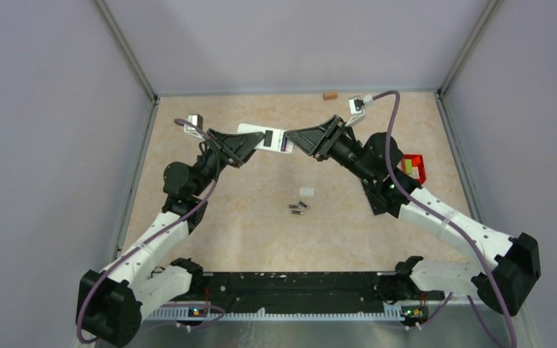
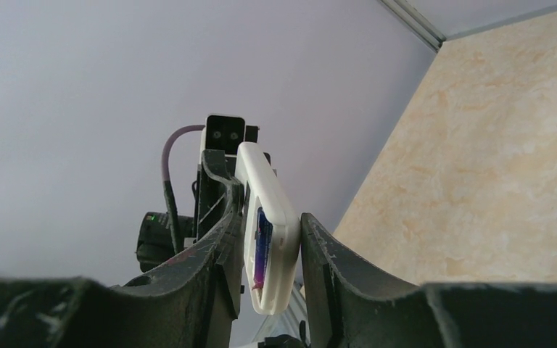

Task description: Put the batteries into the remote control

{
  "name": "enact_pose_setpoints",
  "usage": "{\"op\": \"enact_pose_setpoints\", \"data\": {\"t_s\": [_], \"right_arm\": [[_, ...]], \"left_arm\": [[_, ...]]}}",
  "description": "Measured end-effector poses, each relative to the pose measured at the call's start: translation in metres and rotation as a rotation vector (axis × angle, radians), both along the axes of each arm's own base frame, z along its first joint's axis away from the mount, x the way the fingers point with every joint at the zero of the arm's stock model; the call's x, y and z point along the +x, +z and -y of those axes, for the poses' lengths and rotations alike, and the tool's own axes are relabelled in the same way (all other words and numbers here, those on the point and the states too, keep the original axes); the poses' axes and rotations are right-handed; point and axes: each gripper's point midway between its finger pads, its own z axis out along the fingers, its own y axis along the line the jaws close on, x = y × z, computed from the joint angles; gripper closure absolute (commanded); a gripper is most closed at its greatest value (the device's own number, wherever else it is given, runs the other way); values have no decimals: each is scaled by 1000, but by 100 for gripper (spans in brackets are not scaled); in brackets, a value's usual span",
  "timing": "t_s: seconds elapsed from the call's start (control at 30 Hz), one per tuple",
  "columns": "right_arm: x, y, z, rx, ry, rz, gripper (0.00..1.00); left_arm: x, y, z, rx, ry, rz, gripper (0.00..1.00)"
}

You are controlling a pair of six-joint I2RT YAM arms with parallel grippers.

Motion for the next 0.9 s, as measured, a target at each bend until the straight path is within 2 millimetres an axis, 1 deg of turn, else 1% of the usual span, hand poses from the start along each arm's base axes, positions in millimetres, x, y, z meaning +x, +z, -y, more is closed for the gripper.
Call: {"op": "enact_pose_setpoints", "data": {"t_s": [0.2, 0.23, 0.3, 0.43, 0.47, 0.53, 0.57, 0.6, 0.63, 0.67, 0.7, 0.73, 0.8, 0.9], "right_arm": [[0, -1, 0, -8, 1, 4, 66], [1, -2, -1, -11, 1, 2, 68], [2, -6, -2, -19, 1, -7, 77], [6, -13, -3, -30, -8, -25, 91], [7, -13, -2, -29, -12, -27, 93], [8, -13, -1, -28, -16, -29, 92], [8, -13, -1, -27, -17, -30, 88], [8, -13, -1, -27, -18, -31, 76], [8, -13, -1, -28, -19, -33, 60], [9, -14, -1, -28, -20, -35, 47], [9, -14, -1, -28, -20, -40, 35], [10, -17, 0, -36, -23, -47, 28], [11, -25, 1, -59, -24, -68, 21], [17, -30, 8, -76, -40, -79, 20]], "left_arm": [[-2, 0, 1, 9, -9, 8, 100], [-2, -1, 1, 12, -10, 10, 100], [-3, -1, 2, 16, -11, 15, 100], [1, -3, 3, 29, -11, 11, 100], [2, -3, 3, 29, -15, 8, 100], [3, -3, 4, 30, -18, 7, 100], [3, -3, 5, 30, -20, 8, 100], [4, -3, 5, 31, -21, 7, 100], [4, -3, 5, 31, -21, 7, 100], [4, -4, 5, 33, -21, 7, 100], [4, -4, 6, 37, -21, 10, 100], [5, -5, 6, 40, -21, 12, 100], [5, -5, 6, 55, -13, 31, 100], [8, -8, 6, 96, 11, 57, 100]]}}
